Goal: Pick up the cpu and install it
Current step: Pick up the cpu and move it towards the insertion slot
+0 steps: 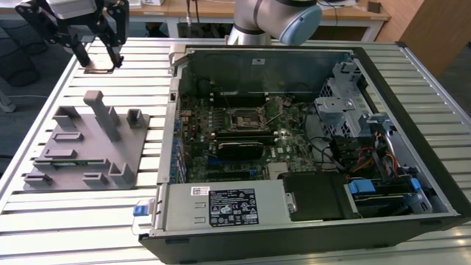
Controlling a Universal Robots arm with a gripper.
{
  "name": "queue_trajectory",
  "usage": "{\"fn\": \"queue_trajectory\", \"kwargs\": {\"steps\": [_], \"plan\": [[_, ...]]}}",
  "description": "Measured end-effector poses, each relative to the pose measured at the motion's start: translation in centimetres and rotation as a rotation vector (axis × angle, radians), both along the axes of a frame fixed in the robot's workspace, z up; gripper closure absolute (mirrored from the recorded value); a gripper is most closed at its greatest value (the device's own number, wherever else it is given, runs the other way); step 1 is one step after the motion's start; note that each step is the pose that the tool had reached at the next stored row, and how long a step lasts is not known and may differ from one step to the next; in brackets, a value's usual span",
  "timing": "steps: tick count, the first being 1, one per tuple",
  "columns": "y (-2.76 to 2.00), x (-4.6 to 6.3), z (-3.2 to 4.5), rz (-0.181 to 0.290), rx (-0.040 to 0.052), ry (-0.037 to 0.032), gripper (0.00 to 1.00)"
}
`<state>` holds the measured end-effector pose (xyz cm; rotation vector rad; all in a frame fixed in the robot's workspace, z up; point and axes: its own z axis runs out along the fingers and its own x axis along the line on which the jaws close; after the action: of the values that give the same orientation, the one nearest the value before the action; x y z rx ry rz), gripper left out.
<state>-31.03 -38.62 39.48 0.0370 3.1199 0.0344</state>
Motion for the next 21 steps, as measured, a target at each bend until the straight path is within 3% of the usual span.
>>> {"fn": "queue_trajectory", "kwargs": {"steps": [11, 21], "plan": [[0.0, 2.2, -0.04, 0.0, 0.0, 0.0, 0.46], [0.0, 5.2, -0.11, 0.0, 0.0, 0.0, 0.46]]}}
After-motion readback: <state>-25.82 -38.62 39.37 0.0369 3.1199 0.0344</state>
